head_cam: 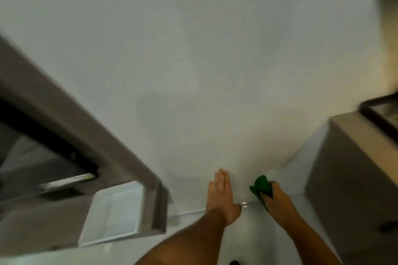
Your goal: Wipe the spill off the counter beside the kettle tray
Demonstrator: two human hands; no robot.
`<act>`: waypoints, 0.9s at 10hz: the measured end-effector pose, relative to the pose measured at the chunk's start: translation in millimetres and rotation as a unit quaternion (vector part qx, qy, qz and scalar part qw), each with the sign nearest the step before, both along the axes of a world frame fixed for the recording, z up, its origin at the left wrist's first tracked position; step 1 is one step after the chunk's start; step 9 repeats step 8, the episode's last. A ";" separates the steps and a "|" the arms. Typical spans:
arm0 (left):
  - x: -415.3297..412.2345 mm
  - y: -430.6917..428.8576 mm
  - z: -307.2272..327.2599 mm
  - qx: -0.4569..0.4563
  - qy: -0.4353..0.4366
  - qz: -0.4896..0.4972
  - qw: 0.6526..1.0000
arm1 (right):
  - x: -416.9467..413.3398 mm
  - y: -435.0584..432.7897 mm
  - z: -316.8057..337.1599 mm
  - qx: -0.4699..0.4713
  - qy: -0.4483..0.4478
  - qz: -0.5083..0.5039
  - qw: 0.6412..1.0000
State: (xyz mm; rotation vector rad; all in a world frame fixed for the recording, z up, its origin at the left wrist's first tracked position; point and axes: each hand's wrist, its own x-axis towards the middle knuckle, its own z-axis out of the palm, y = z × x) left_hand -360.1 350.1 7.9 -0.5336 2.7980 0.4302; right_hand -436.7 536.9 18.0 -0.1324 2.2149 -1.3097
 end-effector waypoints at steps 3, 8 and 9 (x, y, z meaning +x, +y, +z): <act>179.8 -184.4 -9.5 0.023 0.155 0.277 0.948 | 122.0 -278.2 22.4 0.017 0.007 0.333 0.943; 315.8 -360.5 -72.8 -0.027 0.066 0.292 0.954 | 259.2 -534.9 -72.9 0.183 0.190 0.475 0.840; 315.8 -360.5 -72.8 -0.027 0.066 0.292 0.954 | 259.2 -534.9 -72.9 0.183 0.190 0.475 0.840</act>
